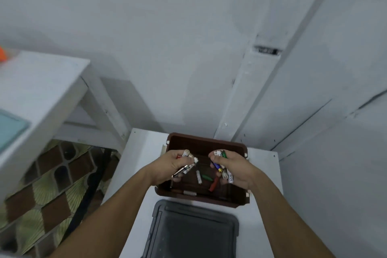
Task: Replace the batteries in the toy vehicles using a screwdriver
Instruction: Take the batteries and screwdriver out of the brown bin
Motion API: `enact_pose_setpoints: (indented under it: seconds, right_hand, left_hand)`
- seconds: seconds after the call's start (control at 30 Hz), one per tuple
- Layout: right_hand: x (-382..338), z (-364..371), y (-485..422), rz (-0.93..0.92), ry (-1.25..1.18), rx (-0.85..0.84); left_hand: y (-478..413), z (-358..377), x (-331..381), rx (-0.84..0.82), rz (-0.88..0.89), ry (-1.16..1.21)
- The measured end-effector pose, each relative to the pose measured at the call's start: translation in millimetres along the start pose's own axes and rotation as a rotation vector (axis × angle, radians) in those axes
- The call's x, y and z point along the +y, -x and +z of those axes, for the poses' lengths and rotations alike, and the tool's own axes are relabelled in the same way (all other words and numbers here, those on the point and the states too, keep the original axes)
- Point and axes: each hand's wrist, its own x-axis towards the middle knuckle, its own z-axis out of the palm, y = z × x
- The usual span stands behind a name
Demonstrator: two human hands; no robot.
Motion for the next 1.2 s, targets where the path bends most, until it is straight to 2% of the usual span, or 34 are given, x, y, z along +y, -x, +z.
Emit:
enact_pose_setpoints:
  seconds: [0.23,0.37,0.47,0.63,0.77,0.87,1.0,1.2]
  right_hand:
    - [-115.9,80.1,81.0,-0.168,0.055,-0.133]
    - [-176.2,148.1,108.3,-0.247,0.176,-0.194]
    - [-205.5,207.7,113.3,-0.295,0.276,-0.229]
    - [-211.7,312.5,91.6,-0.294,0.417,-0.275]
    - [-190.7,384.4,64.6,-0.245,0.569,-0.272]
    - [-177.7,421.1,44.4,-0.271,0.718,-0.223]
    - [-171.5,448.4,28.6,-0.334,0.955,-0.095]
    - [-164.9,461.5,15.2,-0.471,1.061,0.073]
  left_hand:
    - [108.1,-36.1,126.2,0.142,0.194,0.036]
    - [183.2,-85.5,181.9,0.207,0.249,-0.084]
    - [236.2,-135.2,198.5,0.248,0.234,-0.206]
    - [294.0,-222.7,170.5,0.373,0.053,-0.457]
    - [303.2,-281.6,125.8,0.401,-0.111,-0.503]
    - [305.6,-305.5,104.1,0.413,-0.168,-0.537]
    - [307.1,-316.9,91.1,0.426,-0.135,-0.532]
    - [301.1,-323.6,70.5,0.490,0.014,-0.458]
